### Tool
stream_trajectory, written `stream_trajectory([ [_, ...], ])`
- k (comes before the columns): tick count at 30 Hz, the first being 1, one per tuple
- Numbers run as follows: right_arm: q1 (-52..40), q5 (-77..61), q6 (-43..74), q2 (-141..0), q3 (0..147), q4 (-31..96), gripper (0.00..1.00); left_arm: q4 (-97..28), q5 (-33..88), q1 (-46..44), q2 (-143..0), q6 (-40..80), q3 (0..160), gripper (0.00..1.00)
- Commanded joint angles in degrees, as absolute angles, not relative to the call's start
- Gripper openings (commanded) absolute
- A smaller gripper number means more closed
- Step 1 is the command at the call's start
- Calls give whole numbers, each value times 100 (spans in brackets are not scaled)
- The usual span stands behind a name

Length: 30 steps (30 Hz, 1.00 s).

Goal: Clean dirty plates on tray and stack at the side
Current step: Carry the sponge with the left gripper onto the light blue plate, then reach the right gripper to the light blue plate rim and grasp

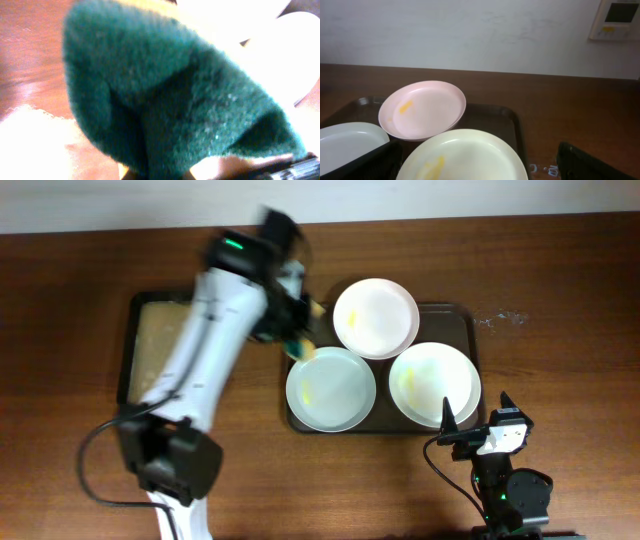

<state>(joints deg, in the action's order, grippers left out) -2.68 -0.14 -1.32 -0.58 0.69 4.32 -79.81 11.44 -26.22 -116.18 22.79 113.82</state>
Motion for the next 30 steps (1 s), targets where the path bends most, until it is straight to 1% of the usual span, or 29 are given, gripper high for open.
stream_trajectory([
  [1,-294,30,-110,-21,32,464,98,-7085,598,-3339,-11640,3597,10189,0],
  [3,-294,27,-110,-21,32,467,98,-6449,185,-3570,-11640,4200,9633,0],
  [6,-294,27,-110,-21,32,464,98,-6029,12,-3734,-11640,4720,9218,0],
  [12,-294,30,-110,-21,32,456,98,-5922,-235,-3632,-11640,4729,9115,0],
  [13,-296,-16,-104,-21,32,244,98,-5937,-215,-3621,-11640,4729,9115,0],
  [14,-305,-561,108,-19,32,-75,98,-5942,-215,-3621,-11640,4729,9115,0],
  [16,-305,-2456,923,-21,32,-228,98,-5935,-217,-3621,-11640,4731,9115,0],
  [17,-305,-3704,1319,-21,32,-183,98,-5913,-217,-3621,-11640,4729,9115,0],
  [18,-305,-4257,1433,-21,32,-294,98,-5898,-220,-3621,-11640,4729,9115,0],
  [19,-303,-4346,1809,-19,32,-672,98,-5902,-217,-3621,-11640,4729,9115,0],
  [21,-298,-4211,2550,-21,36,-2058,98,-5942,-220,-3621,-11640,4724,9115,0],
  [22,-298,-3887,2698,-21,73,-2989,98,-5959,-220,-3621,-11640,4724,9115,0],
  [23,-292,-3465,2709,-21,174,-3573,98,-5961,-220,-3621,-11640,4727,9115,0],
  [24,-285,-2995,2709,-23,344,-3809,98,-5961,-220,-3621,-11640,4727,9115,0],
  [25,-263,-2255,2635,-62,864,-3470,98,-5959,-220,-3621,-11640,4727,9115,0],
  [26,-209,-1992,2222,-178,1485,-2596,98,-5961,-217,-3621,-11640,4727,9115,0],
  [27,-137,-1758,1594,-440,2276,-1197,98,-5964,-217,-3621,-11640,4727,9115,0],
  [28,-95,-1533,1319,-705,2818,-235,98,-5966,-217,-3621,-11640,4727,9115,0],
  [30,10,-1315,486,-1774,4248,2091,98,-5964,-217,-3621,-11640,4727,9115,0],
])
